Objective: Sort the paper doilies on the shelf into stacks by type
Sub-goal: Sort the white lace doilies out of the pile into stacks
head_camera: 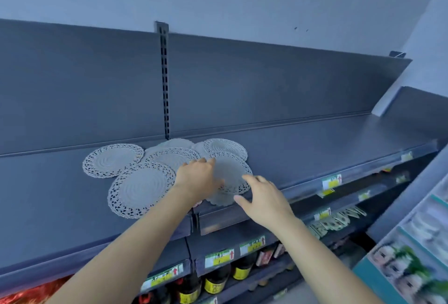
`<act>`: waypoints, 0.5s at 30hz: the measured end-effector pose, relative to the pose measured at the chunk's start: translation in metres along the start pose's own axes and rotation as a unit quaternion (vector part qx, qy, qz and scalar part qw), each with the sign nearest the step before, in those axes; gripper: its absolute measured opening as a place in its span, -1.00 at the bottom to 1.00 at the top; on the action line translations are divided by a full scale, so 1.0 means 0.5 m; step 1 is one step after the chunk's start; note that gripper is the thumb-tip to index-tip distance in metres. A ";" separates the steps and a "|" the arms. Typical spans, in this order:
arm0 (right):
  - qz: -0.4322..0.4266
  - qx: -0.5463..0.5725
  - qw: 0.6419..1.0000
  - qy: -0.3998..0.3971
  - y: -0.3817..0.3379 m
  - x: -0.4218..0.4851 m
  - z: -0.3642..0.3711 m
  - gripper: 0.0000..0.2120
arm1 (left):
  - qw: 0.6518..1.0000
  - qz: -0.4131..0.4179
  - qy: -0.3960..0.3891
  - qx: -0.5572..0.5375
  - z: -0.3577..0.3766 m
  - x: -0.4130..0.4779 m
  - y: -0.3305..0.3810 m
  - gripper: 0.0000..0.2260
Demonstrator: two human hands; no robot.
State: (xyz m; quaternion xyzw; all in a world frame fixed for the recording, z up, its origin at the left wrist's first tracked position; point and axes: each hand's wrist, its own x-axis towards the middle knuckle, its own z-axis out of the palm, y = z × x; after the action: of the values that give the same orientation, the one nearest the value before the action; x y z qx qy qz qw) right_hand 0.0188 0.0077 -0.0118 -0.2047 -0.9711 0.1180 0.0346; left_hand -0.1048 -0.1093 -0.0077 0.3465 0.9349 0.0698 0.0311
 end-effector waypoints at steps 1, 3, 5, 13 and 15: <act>-0.002 0.014 1.000 -0.006 0.020 0.027 0.003 -0.41 | 0.999 -0.029 -0.009 -0.016 0.008 0.026 0.012 -0.47; -0.009 0.037 0.999 -0.015 0.054 0.088 0.006 -0.33 | 0.995 -0.080 -0.014 -0.053 0.017 0.072 0.029 -0.47; -0.007 0.044 0.997 -0.055 0.080 0.149 0.009 -0.13 | 0.990 -0.114 -0.027 -0.075 0.016 0.112 0.039 -0.40; -0.060 -0.079 0.982 -0.158 0.120 0.296 -0.008 0.23 | 0.962 -0.217 -0.154 -0.061 -0.012 0.204 0.066 -0.07; -0.076 -0.082 0.984 -0.138 0.132 0.303 0.002 0.24 | 0.955 -0.238 -0.152 -0.089 -0.014 0.208 0.069 -0.07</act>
State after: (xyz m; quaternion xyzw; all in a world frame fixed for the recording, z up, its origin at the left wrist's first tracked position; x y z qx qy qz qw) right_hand -0.0938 0.1276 -0.0258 -0.1144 -0.9855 0.0626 -0.1081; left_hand -0.1621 -0.0165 0.0035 0.1166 0.9645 0.0895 0.2196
